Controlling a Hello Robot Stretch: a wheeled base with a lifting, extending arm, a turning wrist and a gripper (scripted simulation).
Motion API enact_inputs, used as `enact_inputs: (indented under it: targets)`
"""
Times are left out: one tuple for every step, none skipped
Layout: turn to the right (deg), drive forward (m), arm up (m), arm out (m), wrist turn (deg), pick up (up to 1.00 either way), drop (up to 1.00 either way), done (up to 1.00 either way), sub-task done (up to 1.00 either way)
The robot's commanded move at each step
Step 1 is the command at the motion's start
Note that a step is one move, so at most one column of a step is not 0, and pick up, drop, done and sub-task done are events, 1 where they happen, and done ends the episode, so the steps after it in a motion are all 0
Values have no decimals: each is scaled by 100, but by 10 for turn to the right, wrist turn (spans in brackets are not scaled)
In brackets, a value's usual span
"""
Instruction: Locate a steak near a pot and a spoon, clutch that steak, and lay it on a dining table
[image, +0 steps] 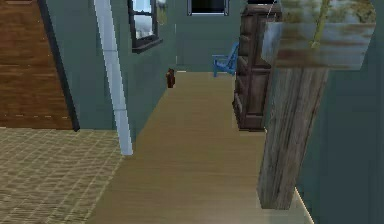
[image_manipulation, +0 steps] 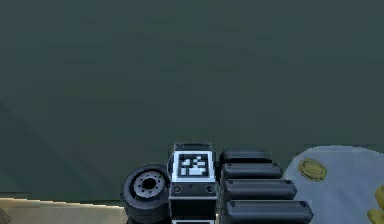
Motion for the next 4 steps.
enact_inputs:
  targets:
    - [180, 0, 0, 0, 0, 0, 0, 0, 0]
    - [450, 0, 0, 0, 0, 0, 0, 0, 0]
    - [450, 0, 0, 0, 0, 0, 0, 0, 0]
    - [420, 0, 0, 0, 0, 0, 0, 0, 0]
